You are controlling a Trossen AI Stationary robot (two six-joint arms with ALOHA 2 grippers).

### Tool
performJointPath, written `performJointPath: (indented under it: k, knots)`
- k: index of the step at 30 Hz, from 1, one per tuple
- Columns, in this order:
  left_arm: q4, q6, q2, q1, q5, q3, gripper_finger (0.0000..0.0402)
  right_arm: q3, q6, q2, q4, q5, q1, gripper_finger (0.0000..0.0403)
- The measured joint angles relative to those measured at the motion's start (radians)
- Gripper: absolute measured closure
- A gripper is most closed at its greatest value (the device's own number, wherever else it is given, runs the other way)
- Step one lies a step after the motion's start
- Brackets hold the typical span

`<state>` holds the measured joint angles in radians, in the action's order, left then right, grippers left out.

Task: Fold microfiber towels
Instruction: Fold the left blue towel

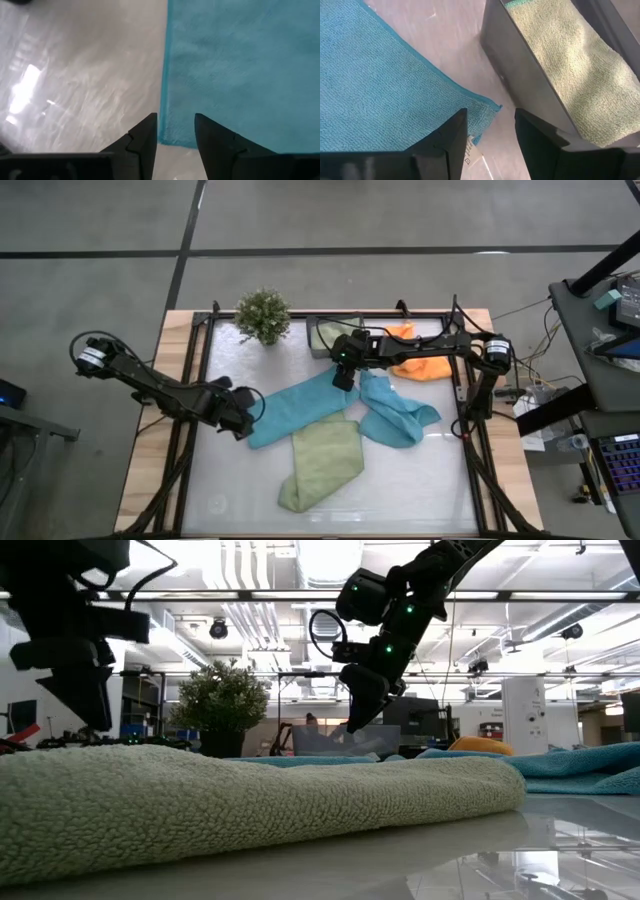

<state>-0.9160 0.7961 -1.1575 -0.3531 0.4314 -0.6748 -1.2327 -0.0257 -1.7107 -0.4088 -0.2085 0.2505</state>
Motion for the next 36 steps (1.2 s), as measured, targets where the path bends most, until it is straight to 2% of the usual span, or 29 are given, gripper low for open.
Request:
performJointPath:
  k: [4, 13, 20, 24, 31, 36]
  knots:
    - [0.102, -0.082, 0.001, 0.0, 0.041, -0.011, 0.0285, 0.0, 0.001, 0.007, 0.004, 0.0, -0.011, 0.0257]
    - [0.617, -0.479, -0.021, 0.026, 0.105, 0.059, 0.0285, 0.005, 0.054, 0.063, 0.081, -0.001, -0.051, 0.0258]
    - [0.98, -0.541, -0.168, 0.1, 0.107, 0.188, 0.0285, 0.028, 0.133, 0.086, 0.239, 0.003, -0.125, 0.0261]
    - [1.041, -0.531, -0.26, 0.119, 0.105, 0.2, 0.0285, 0.037, 0.169, 0.086, 0.262, 0.004, -0.15, 0.0263]
    - [1.04, -0.456, -0.372, 0.145, 0.11, 0.196, 0.0285, 0.038, 0.17, 0.086, 0.269, 0.002, -0.152, 0.0262]
    - [0.947, -0.386, -0.379, 0.151, 0.12, 0.192, 0.0285, 0.038, 0.197, 0.086, 0.271, 0.0, -0.146, 0.0262]
